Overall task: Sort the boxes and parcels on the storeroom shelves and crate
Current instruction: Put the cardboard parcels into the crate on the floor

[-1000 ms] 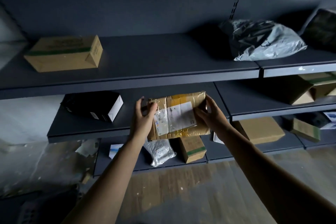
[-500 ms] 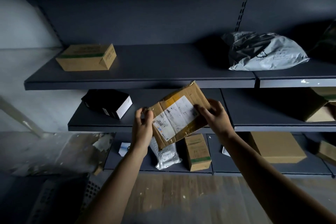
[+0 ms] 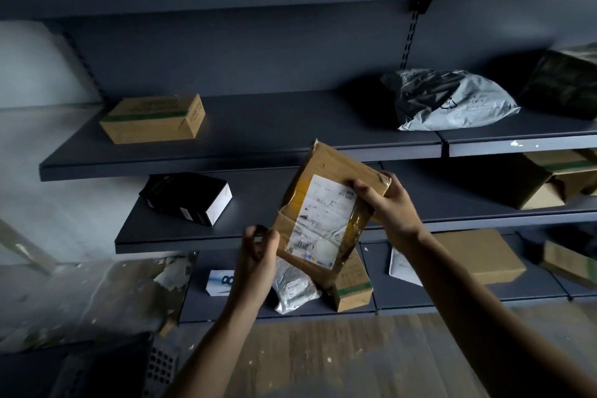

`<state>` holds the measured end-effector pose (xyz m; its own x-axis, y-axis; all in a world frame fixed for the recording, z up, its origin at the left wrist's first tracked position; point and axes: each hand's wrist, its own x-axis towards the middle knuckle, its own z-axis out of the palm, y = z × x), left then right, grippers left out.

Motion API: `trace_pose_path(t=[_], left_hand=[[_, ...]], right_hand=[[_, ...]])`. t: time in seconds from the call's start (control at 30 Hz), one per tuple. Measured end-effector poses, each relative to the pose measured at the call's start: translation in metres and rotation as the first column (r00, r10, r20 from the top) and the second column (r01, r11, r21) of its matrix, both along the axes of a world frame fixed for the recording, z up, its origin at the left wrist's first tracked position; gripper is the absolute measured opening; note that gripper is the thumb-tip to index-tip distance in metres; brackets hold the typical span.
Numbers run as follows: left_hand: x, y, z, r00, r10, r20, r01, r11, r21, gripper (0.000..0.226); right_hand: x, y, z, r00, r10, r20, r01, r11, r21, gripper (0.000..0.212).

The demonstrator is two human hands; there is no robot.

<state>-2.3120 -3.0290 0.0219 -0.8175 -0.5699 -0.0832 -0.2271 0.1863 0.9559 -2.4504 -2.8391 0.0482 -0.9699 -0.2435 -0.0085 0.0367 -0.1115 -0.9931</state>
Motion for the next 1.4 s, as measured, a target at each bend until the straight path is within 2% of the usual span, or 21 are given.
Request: trace_pose_path(t=[0.03, 0.07, 0.2, 0.27, 0.37, 0.43, 0.5, 0.6, 0.7, 0.8, 0.93, 1.03, 1.1, 1.17, 1.27, 1.33, 1.4], left_hand=[[0.003, -0.005, 0.005, 0.999, -0.043, 0.016, 0.044, 0.992, -0.117, 0.011], [0.005, -0.011, 0.009, 0.996, -0.087, 0.011, 0.088, 0.982, -0.167, 0.016], [0.0, -0.023, 0.026, 0.967, -0.255, -0.01, 0.254, 0.966, -0.043, 0.056], [-0.004, -0.021, 0.032, 0.958, -0.284, -0.037, 0.285, 0.957, 0.047, 0.063], [-0.005, -0.013, 0.037, 0.944, -0.301, -0.134, 0.315, 0.943, 0.105, 0.057], [-0.006, -0.009, 0.038, 0.951, -0.241, -0.192, 0.265, 0.958, 0.11, 0.049], [-0.006, -0.007, 0.041, 0.959, -0.192, -0.209, 0.223, 0.965, 0.135, 0.047], [-0.003, -0.007, 0.043, 0.973, -0.186, -0.139, 0.212, 0.954, 0.21, 0.05], [-0.002, -0.004, 0.048, 0.978, -0.168, -0.127, 0.193, 0.955, 0.225, 0.045], [0.001, 0.0, 0.052, 0.979, -0.15, -0.141, 0.181, 0.952, 0.245, 0.042], [0.006, 0.001, 0.048, 0.976, -0.191, -0.109, 0.218, 0.906, 0.364, 0.058], [0.007, 0.0, 0.042, 0.969, -0.21, -0.128, 0.246, 0.852, 0.463, 0.061], [0.007, 0.0, 0.037, 0.97, -0.205, -0.132, 0.244, 0.818, 0.522, 0.062], [0.006, -0.002, 0.032, 0.969, -0.21, -0.134, 0.248, 0.759, 0.603, 0.061], [0.004, -0.005, 0.029, 0.967, -0.229, -0.109, 0.241, 0.696, 0.677, 0.051], [0.001, -0.006, 0.027, 0.978, -0.203, -0.057, 0.196, 0.78, 0.594, 0.03], [-0.004, -0.006, 0.022, 0.995, -0.098, -0.015, 0.096, 0.916, 0.39, 0.013]], right_hand=[[-0.001, 0.001, 0.008, 0.999, 0.015, -0.037, -0.016, 1.0, -0.01, 0.057], [-0.003, 0.002, 0.015, 0.997, 0.035, -0.07, -0.036, 0.999, -0.014, 0.051], [-0.008, -0.009, 0.037, 0.988, 0.101, -0.114, -0.103, 0.995, -0.015, 0.028], [-0.009, -0.019, 0.044, 0.991, 0.055, -0.122, -0.061, 0.997, -0.041, 0.039], [-0.005, -0.03, 0.05, 0.989, -0.055, -0.14, 0.041, 0.994, -0.097, 0.062], [-0.002, -0.031, 0.05, 0.989, -0.077, -0.128, 0.063, 0.992, -0.108, 0.053], [-0.001, -0.027, 0.047, 0.994, -0.032, -0.101, 0.022, 0.994, -0.103, 0.037], [-0.001, -0.02, 0.043, 0.995, 0.056, -0.088, -0.059, 0.998, -0.036, 0.034], [0.004, -0.02, 0.041, 0.99, 0.105, -0.092, -0.104, 0.994, 0.014, 0.041], [0.01, -0.019, 0.04, 0.986, 0.15, -0.072, -0.149, 0.989, 0.01, 0.063], [0.01, -0.014, 0.03, 0.98, 0.197, -0.021, -0.197, 0.98, 0.007, 0.061], [0.011, -0.008, 0.023, 0.96, 0.273, 0.068, -0.27, 0.961, -0.053, 0.078], [0.013, -0.004, 0.022, 0.942, 0.32, 0.099, -0.313, 0.946, -0.083, 0.081], [0.014, -0.002, 0.025, 0.937, 0.33, 0.111, -0.321, 0.942, -0.096, 0.078], [0.018, 0.0, 0.032, 0.932, 0.344, 0.114, -0.332, 0.937, -0.113, 0.049], [0.021, 0.001, 0.036, 0.943, 0.322, 0.09, -0.315, 0.946, -0.081, 0.043], [0.023, -0.002, 0.038, 0.958, 0.282, 0.059, -0.282, 0.959, -0.016, 0.046]])
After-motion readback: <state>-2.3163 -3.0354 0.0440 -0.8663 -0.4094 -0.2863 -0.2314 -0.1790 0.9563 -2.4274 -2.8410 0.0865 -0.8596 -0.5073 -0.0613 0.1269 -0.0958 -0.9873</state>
